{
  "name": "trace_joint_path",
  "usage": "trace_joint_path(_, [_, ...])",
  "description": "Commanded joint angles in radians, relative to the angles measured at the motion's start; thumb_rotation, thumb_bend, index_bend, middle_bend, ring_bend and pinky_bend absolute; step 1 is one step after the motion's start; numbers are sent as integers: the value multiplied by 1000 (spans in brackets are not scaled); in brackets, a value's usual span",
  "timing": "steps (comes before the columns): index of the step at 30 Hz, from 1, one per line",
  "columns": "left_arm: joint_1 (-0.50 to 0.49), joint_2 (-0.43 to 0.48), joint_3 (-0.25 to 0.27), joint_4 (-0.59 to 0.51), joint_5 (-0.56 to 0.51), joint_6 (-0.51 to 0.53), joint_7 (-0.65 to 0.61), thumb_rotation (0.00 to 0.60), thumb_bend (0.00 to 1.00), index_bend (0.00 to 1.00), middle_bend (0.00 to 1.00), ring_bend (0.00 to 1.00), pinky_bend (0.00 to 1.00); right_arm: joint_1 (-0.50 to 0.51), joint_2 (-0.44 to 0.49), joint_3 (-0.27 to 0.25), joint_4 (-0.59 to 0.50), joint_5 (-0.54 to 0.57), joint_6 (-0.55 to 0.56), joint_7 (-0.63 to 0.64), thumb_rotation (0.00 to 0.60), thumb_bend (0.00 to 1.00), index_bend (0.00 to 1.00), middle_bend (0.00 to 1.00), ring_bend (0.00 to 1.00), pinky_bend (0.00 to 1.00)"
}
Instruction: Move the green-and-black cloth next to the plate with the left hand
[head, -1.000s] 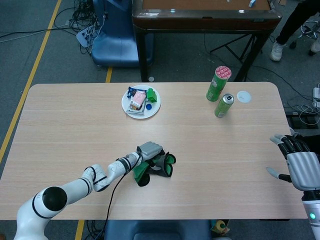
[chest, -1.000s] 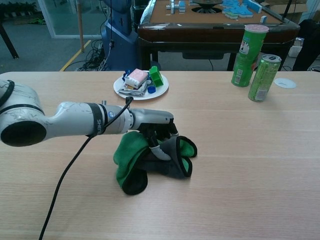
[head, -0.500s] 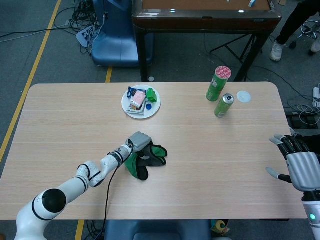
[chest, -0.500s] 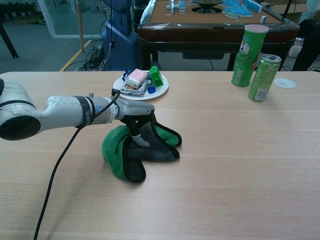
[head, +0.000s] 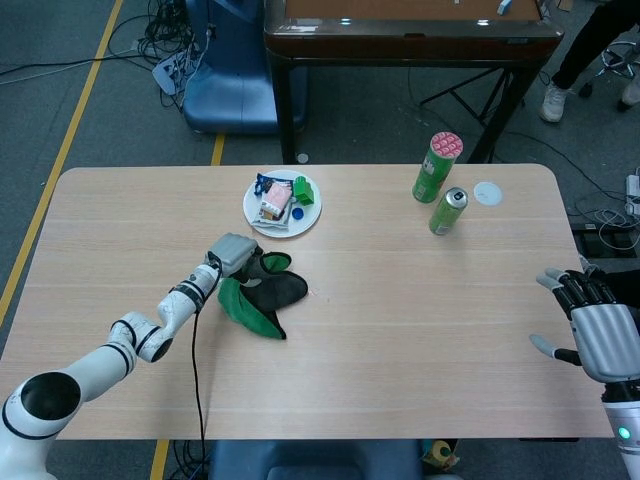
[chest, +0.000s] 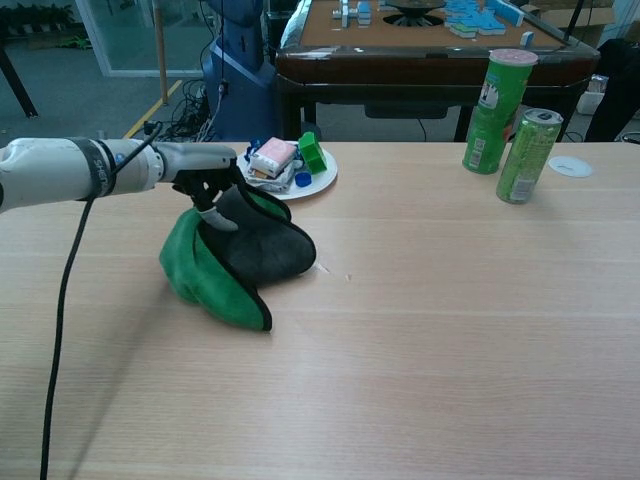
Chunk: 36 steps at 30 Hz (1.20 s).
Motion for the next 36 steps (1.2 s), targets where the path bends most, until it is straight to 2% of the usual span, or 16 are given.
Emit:
trace_joint_path(1, [38, 54, -16, -58, -40, 29, 66, 600, 234, 612, 696, 707, 897, 4, -3, 0, 5, -6, -3, 6, 600, 168, 238, 223, 169, 217])
trace_joint_path(10, [89, 86, -68, -67, -121, 151, 248, 600, 234, 616, 697, 706, 897, 8, -3, 0, 8, -15, -1, 12, 600, 168, 238, 223, 169, 217])
trace_joint_path(13, [96, 92, -80, -73, -147, 137, 255, 600, 233, 608, 692, 696, 889, 6, -3, -1, 6, -16, 2, 11, 600, 168, 239, 223, 169, 217])
trace_joint_path(16, [97, 101, -73, -77, -169, 80, 272, 600, 234, 515, 590, 550, 791, 6, -4, -3, 5, -18, 2, 11, 600, 168, 238, 223, 169, 217])
trace_joint_path(19, [96, 116, -71, -101, -195, 14, 264, 600, 233, 299, 349, 328, 585, 6, -5, -2, 5, -18, 2, 11, 600, 168, 238, 223, 169, 217])
trace_joint_path(21, [96, 130, -70, -119, -202, -15, 256, 600, 232, 201, 236, 236, 460, 7, -5, -2, 5, -18, 2, 11, 600, 168, 238, 223, 169, 217])
trace_joint_path(23, [104, 137, -72, -134, -194, 1, 248, 600, 232, 135, 167, 174, 353, 8, -5, -2, 6, -17, 1, 11, 600, 168, 238, 223, 169, 217])
trace_joint_path(28, [135, 171, -77, -176, -159, 49, 188, 600, 232, 116, 146, 153, 283, 11, -7, -1, 10, -16, -4, 15, 600, 168, 238, 223, 169, 217])
trace_joint_path(36, [218, 230, -75, -249, -127, 176, 136, 600, 232, 119, 142, 153, 272, 19, -11, 1, 19, -16, -13, 21, 600, 168, 238, 223, 169, 217])
